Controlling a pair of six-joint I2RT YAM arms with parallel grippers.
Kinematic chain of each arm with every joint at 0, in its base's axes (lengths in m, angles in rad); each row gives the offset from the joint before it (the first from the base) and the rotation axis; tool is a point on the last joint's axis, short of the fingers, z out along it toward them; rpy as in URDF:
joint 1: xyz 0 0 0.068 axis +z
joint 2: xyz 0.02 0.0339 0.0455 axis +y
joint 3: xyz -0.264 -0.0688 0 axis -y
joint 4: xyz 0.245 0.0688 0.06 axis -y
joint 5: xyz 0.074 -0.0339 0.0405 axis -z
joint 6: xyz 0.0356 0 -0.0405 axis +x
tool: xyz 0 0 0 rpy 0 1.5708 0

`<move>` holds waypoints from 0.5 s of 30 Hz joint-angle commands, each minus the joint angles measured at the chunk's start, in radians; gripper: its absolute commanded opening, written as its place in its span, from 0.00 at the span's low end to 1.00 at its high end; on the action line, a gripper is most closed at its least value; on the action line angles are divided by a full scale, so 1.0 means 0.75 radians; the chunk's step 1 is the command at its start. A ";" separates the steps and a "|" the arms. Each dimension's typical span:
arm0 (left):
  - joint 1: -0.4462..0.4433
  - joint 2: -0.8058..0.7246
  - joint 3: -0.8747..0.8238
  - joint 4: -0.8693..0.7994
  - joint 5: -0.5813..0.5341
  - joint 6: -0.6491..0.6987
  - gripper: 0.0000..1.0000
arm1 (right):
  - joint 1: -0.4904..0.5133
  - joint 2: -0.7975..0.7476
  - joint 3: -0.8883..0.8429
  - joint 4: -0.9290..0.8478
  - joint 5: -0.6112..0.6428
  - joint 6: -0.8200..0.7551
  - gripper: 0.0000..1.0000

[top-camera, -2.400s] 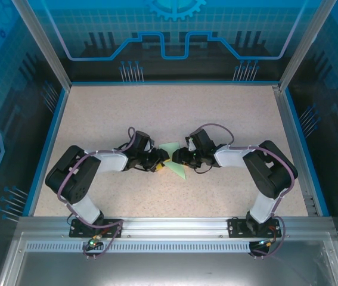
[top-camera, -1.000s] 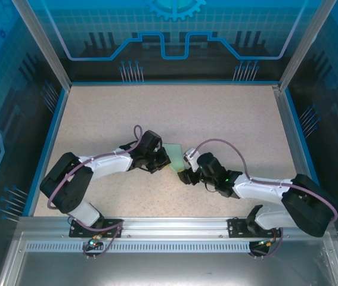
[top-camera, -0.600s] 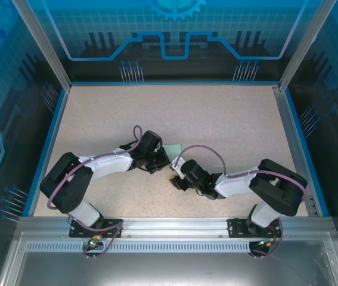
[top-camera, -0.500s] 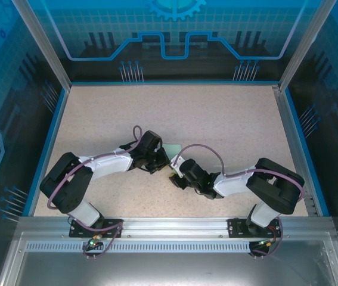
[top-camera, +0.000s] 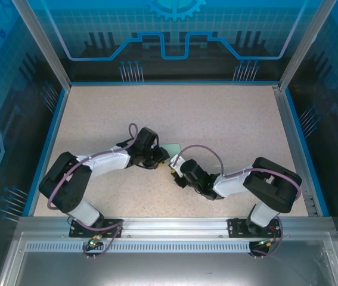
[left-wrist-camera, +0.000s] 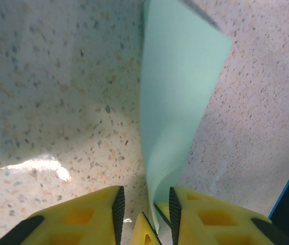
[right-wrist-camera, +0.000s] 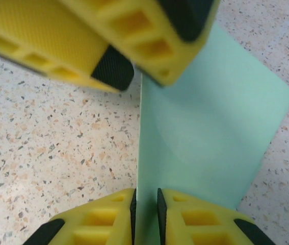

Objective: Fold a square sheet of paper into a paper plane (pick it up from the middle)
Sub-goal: Fold the wing for the fifth time at the center of the table.

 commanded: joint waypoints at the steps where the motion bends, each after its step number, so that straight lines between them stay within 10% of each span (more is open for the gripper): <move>1: 0.027 -0.027 -0.012 0.007 0.072 0.014 0.41 | 0.016 -0.014 -0.031 0.083 -0.053 -0.060 0.19; 15: 0.043 0.051 -0.008 0.091 0.183 0.048 0.37 | -0.025 -0.086 -0.054 0.095 -0.060 -0.037 0.19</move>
